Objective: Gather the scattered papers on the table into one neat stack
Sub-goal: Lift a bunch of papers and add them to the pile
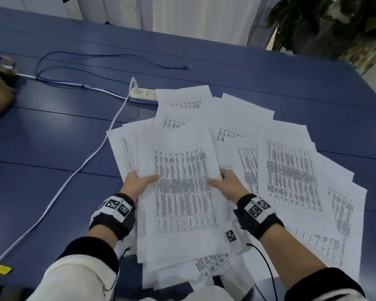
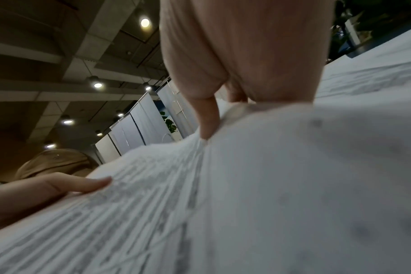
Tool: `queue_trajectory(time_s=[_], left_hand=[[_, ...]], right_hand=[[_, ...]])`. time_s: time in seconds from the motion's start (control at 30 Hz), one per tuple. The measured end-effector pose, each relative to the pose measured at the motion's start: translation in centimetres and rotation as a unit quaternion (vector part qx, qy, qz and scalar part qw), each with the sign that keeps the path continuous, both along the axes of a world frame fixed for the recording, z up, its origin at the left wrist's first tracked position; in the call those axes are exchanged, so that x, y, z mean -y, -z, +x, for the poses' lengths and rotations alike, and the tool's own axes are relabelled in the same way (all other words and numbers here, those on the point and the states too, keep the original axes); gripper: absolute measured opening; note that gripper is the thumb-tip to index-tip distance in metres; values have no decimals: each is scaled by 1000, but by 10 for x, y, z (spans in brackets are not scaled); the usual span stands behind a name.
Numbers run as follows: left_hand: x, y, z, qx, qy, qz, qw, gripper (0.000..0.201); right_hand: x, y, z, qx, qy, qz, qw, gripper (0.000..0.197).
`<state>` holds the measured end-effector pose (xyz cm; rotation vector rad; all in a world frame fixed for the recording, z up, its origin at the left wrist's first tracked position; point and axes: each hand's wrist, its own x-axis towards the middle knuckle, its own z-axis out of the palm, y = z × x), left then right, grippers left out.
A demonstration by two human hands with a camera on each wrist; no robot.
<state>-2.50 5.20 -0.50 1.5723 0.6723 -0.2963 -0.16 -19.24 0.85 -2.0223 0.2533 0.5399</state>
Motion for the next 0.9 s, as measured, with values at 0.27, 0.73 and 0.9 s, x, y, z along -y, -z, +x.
queue_trajectory(time_s=[0.27,0.73,0.9], left_hand=[[-7,-7,-2,-34,49,-107,992,76],[2,-9,13,-38,76,-80,993,57],[-6,-9,12,-48,94,-118,987,106]], right_hand=[[7,-1,10,-2,78,33,996,38],[-2,-5,38,-44,150,71,985,51],[-1,-3,49,-17,155,86,984,43]])
